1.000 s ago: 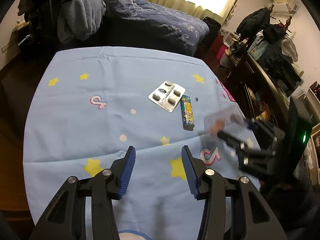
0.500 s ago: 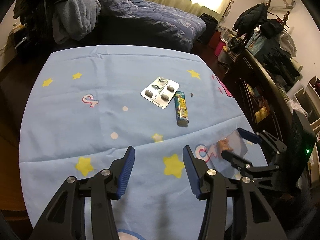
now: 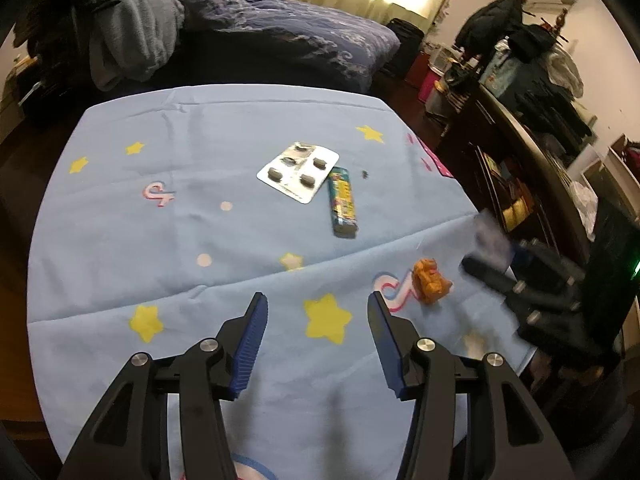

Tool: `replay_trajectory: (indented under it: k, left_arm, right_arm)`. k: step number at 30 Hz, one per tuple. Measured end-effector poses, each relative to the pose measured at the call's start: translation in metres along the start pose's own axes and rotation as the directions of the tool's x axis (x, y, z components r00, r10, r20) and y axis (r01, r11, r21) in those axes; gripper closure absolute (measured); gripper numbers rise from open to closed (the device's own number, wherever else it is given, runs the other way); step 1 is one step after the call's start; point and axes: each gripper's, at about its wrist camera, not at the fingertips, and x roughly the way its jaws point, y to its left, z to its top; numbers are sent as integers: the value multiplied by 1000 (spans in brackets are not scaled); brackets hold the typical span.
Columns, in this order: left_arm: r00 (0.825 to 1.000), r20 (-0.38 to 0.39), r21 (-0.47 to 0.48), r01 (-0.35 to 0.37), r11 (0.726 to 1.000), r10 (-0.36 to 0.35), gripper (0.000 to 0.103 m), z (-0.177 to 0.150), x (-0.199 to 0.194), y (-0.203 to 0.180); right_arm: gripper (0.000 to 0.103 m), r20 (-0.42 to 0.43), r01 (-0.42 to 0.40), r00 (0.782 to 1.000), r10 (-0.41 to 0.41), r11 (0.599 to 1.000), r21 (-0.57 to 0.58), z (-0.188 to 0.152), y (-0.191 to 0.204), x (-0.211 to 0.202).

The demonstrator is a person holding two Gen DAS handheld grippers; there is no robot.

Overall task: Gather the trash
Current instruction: 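Grasp the orange bear figurine with the left gripper while the right holds the box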

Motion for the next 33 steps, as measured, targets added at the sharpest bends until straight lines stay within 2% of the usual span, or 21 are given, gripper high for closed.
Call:
replay_trajectory:
  k: [5, 9, 12, 15, 17, 21, 24, 28, 33]
  left_arm:
    - [998, -35, 97, 57, 994, -54, 53, -4, 17, -38]
    - [994, -67, 186, 99, 977, -87, 60, -5, 37, -74]
    - [989, -112, 189, 122, 974, -102, 62, -1, 55, -94]
    - [987, -123, 171, 128, 977, -108, 62, 5, 66, -106]
    - [988, -127, 167, 114, 979, -93, 74, 8, 73, -112]
    - [992, -126, 192, 47, 980, -22, 75, 12, 82, -119]
    - [992, -124, 205, -1, 979, 27, 73, 13, 86, -121]
    - [990, -122, 206, -40, 978, 66, 59, 14, 92, -120]
    - [987, -143, 194, -39, 980, 68, 61, 14, 98, -116]
  right_arm:
    - [52, 23, 47, 999, -49, 997, 60, 0, -29, -11]
    - [51, 21, 55, 998, -57, 993, 101, -7, -49, -13]
    - [51, 23, 70, 997, -73, 991, 110, -13, -60, -15]
    - [51, 34, 77, 996, -82, 989, 123, -17, -70, -20]
    - [51, 37, 73, 996, -79, 988, 137, -20, -76, -22]
    - [51, 39, 68, 996, -75, 987, 149, -24, -85, -23]
    - [51, 41, 64, 997, -71, 987, 150, -27, -89, -23]
    - [51, 43, 56, 997, -64, 985, 162, -29, -92, -21]
    - [51, 48, 46, 997, -55, 984, 172, -31, -97, -20]
